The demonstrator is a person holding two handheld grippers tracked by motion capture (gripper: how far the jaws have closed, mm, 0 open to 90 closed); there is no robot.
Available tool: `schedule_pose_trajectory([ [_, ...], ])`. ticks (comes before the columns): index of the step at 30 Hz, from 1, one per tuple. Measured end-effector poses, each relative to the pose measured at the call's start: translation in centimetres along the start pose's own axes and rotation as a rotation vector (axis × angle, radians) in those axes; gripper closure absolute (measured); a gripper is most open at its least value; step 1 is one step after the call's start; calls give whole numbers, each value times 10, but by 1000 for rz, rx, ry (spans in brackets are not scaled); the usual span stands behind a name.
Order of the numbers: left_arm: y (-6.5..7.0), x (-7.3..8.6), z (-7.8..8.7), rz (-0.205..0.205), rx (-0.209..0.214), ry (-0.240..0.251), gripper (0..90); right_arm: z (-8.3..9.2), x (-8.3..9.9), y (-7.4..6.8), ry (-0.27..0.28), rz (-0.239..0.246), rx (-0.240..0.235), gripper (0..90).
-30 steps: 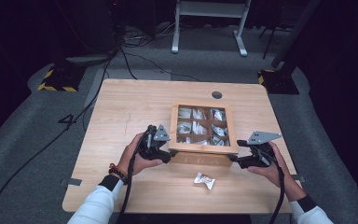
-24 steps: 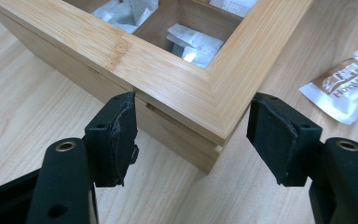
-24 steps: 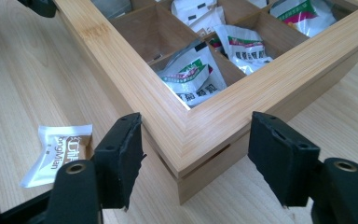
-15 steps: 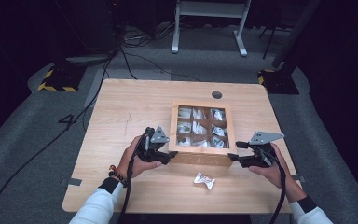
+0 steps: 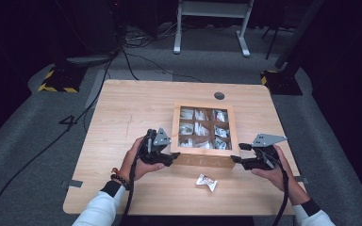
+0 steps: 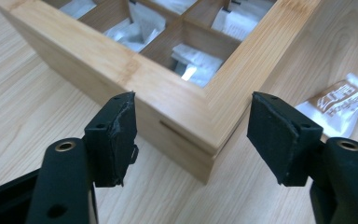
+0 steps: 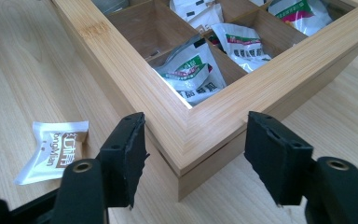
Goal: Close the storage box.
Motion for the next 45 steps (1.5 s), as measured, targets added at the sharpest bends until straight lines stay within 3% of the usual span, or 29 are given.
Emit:
schedule_pose_trajectory([
  [4,-3,7,9,4,-17,-12,295,8,-1,3,18,3,-4,342],
  [12,-5,23,27,2,-120,-62,196,27,4,9,7,35,39,308],
  [17,-6,38,37,-1,-143,-65,174,36,12,14,-2,39,87,285],
  [27,-2,67,43,-13,-218,-112,170,37,38,18,-67,38,161,280],
  [30,-1,76,44,0,-244,-133,172,37,46,20,-79,34,173,273],
  [35,1,92,40,10,-256,-152,173,34,59,22,-107,29,200,261],
  [42,-3,112,32,28,-240,-183,171,28,81,28,-130,3,214,258],
  [45,-8,120,31,57,-224,-183,170,27,90,32,-135,-14,218,256],
])
Point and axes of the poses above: each handheld gripper's, and its own axes: z roughly backward along the jaws, x roughly out of its underside, y roughly to its right, the point moved 1 cm from there along -z, roughly forward along the jaws, and after that the axes turned 8 degrees about -y, right-handed, at the moved point
